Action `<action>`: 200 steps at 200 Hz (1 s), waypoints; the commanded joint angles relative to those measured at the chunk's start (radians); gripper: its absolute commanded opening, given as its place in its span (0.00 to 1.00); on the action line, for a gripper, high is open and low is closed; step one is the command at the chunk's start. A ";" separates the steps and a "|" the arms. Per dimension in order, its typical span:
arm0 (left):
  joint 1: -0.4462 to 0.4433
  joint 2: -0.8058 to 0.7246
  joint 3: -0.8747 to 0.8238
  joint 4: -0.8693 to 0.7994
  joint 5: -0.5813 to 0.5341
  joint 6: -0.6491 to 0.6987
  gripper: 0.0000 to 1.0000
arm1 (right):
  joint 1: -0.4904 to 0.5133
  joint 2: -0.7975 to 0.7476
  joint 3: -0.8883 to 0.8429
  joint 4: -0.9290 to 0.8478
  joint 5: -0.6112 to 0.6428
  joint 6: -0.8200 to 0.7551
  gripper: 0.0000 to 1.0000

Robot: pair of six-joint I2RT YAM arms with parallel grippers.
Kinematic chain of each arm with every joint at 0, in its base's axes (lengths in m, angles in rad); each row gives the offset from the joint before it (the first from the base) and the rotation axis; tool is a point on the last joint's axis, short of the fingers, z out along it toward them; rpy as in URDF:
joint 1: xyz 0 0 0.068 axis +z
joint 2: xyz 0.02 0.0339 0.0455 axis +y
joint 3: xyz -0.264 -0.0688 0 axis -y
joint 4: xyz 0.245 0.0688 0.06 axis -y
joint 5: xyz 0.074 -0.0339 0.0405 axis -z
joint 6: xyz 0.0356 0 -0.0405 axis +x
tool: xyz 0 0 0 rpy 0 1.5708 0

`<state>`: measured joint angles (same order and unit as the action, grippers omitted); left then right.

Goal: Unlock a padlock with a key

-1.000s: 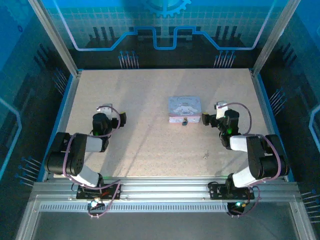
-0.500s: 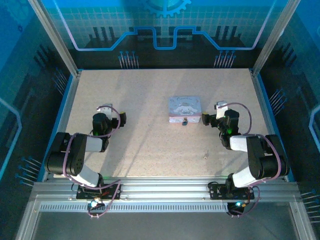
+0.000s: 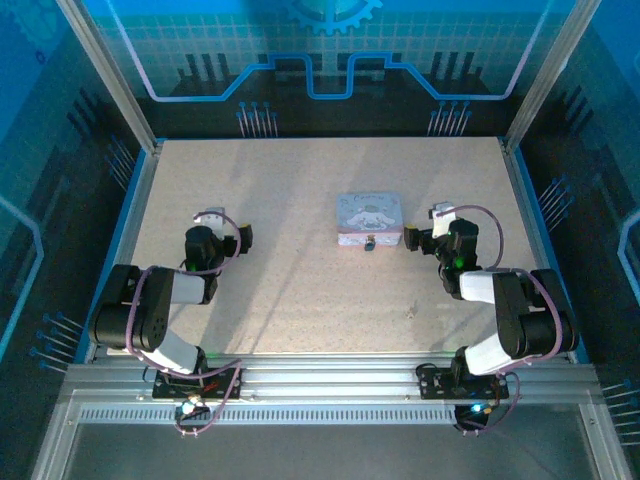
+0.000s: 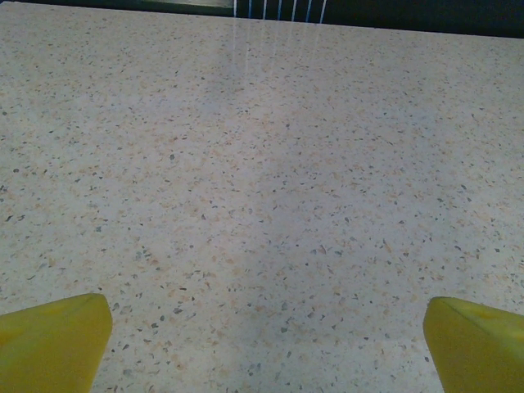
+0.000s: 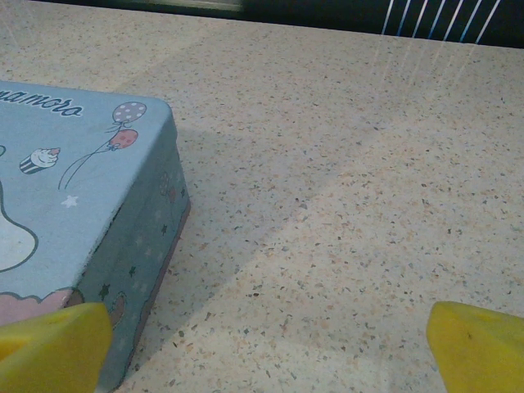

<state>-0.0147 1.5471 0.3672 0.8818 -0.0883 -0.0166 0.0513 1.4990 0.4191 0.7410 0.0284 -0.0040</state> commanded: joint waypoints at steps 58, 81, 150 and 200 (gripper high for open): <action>0.007 -0.329 0.032 -0.249 -0.036 -0.044 0.99 | -0.026 -0.250 0.044 -0.277 0.049 0.066 1.00; 0.007 -0.403 0.170 -0.526 -0.020 -0.230 0.99 | -0.035 -0.319 0.111 -0.462 0.002 0.137 1.00; -0.173 -0.233 0.389 -0.775 0.115 -0.475 0.99 | -0.057 -0.218 0.281 -0.771 -0.301 0.261 1.00; -0.332 0.041 0.553 -0.694 0.228 -0.568 0.99 | -0.073 -0.016 0.397 -0.732 -0.440 0.348 1.00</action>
<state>-0.2947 1.4929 0.8257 0.1688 0.0509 -0.5041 -0.0051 1.4174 0.7559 0.0254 -0.2947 0.2798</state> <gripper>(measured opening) 0.988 0.997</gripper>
